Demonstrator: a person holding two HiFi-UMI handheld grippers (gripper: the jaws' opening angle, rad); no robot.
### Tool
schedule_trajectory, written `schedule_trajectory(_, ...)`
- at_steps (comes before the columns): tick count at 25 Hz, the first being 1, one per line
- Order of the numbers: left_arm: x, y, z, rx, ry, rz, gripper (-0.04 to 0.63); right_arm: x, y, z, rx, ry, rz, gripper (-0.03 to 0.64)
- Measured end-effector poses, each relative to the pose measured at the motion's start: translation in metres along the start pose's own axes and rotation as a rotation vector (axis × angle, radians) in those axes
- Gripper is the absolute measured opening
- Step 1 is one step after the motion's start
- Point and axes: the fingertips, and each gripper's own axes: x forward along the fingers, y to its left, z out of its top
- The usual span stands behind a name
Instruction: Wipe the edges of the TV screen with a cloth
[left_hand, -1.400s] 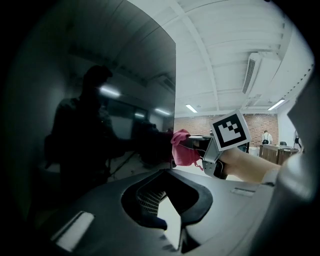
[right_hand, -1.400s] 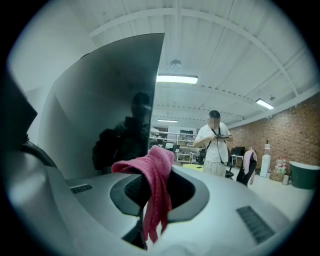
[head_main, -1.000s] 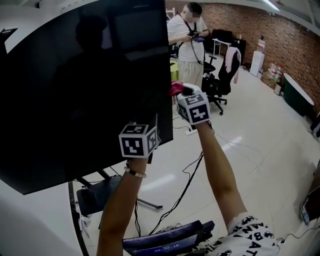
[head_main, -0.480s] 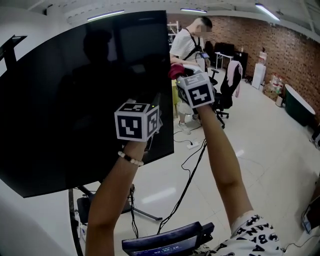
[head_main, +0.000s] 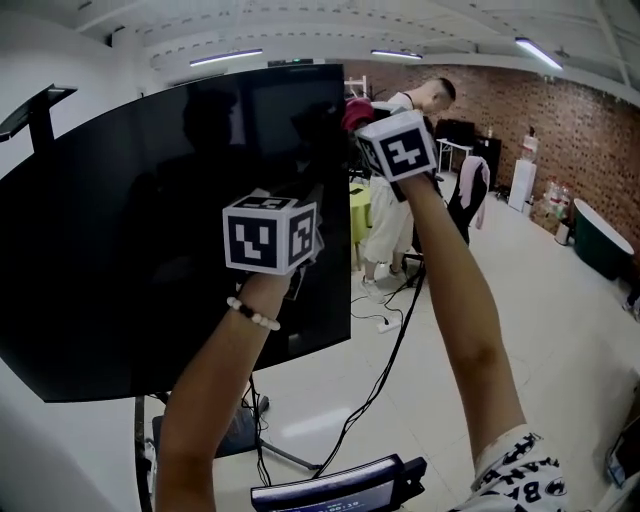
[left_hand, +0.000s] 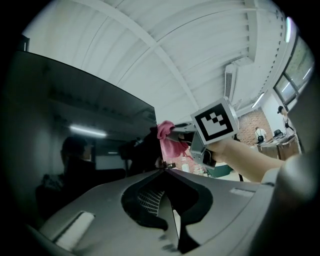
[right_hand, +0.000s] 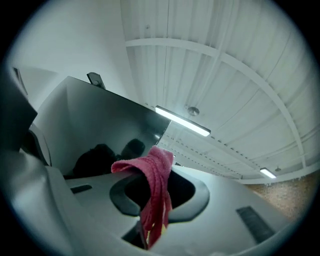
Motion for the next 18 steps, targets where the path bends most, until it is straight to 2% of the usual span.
schedule_trajectory(8, -0.007, -0.003, 0.028, -0.010, -0.026, -0.005, -0.003, 0.010, -0.039, 0.051, -0.005, -0.029, -0.015, 0.075)
schedule_trajectory(14, -0.011, -0.006, 0.029, -0.025, -0.036, -0.020, -0.003, 0.009, -0.046, 0.063, -0.030, -0.038, -0.037, 0.075)
schedule_trajectory(18, -0.023, 0.005, 0.026, -0.047, -0.050, -0.015, -0.005, -0.003, -0.040, 0.064, -0.004, -0.053, -0.062, 0.075)
